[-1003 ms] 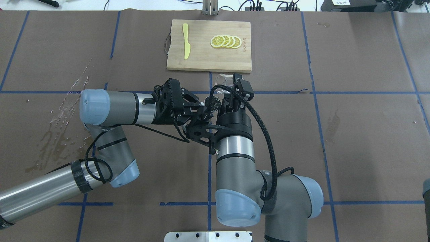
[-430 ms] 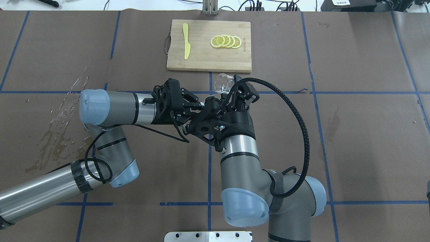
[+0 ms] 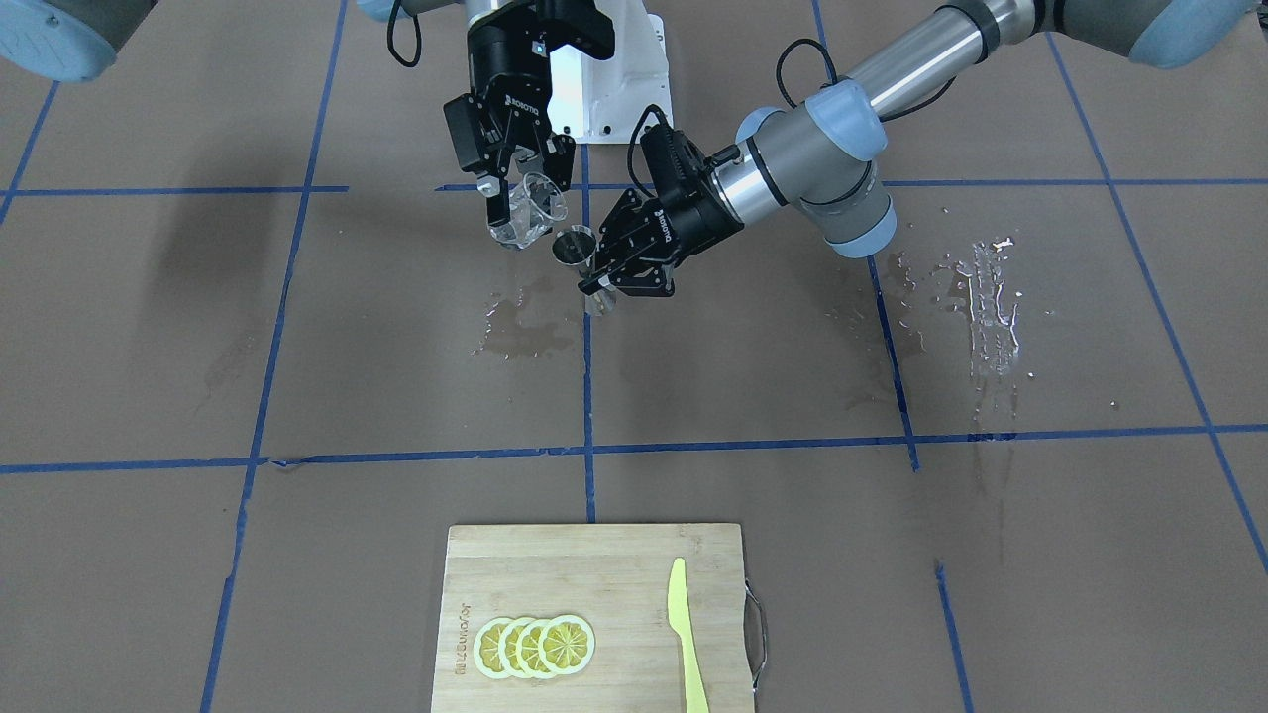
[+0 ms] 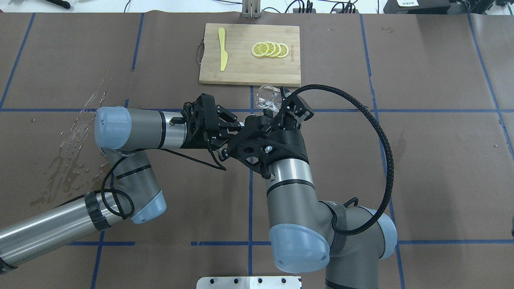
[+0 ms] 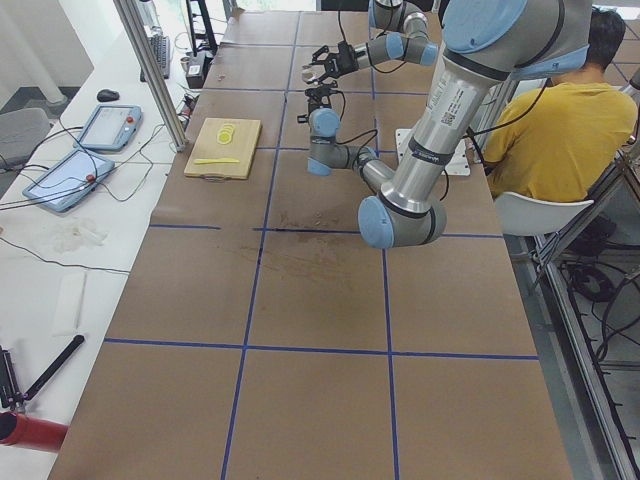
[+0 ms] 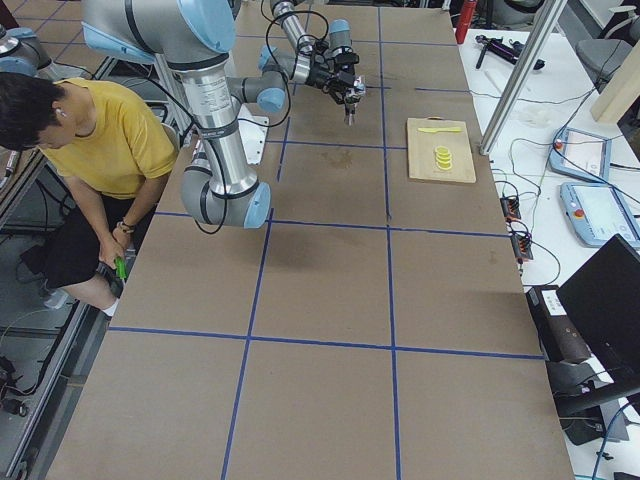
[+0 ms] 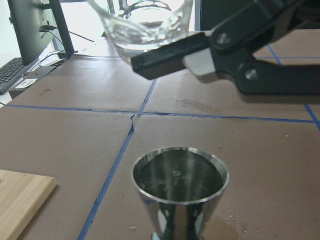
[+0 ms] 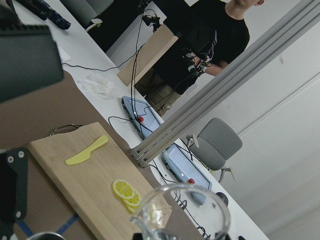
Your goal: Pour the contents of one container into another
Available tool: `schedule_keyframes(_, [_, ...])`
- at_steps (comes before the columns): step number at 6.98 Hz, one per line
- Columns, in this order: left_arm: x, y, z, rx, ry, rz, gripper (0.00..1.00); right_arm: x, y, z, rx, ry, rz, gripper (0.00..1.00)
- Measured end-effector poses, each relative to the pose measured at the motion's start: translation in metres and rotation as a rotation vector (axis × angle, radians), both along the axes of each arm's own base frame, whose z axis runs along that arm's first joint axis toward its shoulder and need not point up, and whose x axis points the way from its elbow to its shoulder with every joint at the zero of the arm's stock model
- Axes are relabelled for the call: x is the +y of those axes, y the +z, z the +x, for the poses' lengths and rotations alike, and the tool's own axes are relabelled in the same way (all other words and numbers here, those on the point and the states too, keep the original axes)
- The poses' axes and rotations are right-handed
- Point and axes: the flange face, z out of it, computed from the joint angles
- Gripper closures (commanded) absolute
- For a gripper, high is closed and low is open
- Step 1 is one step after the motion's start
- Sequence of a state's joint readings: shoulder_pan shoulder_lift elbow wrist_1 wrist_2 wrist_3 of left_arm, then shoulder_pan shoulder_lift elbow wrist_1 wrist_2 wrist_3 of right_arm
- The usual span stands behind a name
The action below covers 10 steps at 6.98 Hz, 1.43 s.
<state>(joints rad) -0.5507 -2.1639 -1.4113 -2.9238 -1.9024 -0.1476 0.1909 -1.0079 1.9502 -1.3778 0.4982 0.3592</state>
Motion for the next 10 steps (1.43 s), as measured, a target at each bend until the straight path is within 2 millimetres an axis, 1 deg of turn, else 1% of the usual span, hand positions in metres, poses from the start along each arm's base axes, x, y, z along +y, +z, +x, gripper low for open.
schedule_keyframes(2, [-0.002, 0.001, -0.003, 0.002, -0.001, -0.012, 1.0, -0.002, 0.013, 0.007, -0.084, -0.003, -0.017, 1.0])
schedule_keyframes(4, [-0.004, 0.004, -0.009, 0.021, 0.003, -0.054, 1.0, -0.01, 0.023, 0.015, -0.112, 0.009, -0.019, 1.0])
schedule_keyframes(5, [-0.002, 0.017, -0.017, 0.048, 0.007, -0.076, 1.0, -0.014, 0.027, 0.018, -0.11, 0.015, -0.021, 1.0])
schedule_keyframes(6, [0.001, 0.035, -0.029, 0.074, 0.008, -0.09, 1.0, -0.016, 0.03, 0.02, -0.106, 0.018, -0.023, 1.0])
schedule_keyframes(9, [-0.005, 0.073, -0.064, 0.104, -0.021, -0.103, 1.0, -0.019, 0.038, 0.022, -0.094, 0.02, -0.027, 1.0])
schedule_keyframes(10, [-0.006, 0.09, -0.079, 0.116, -0.034, -0.103, 1.0, -0.019, 0.039, 0.022, -0.093, 0.02, -0.028, 1.0])
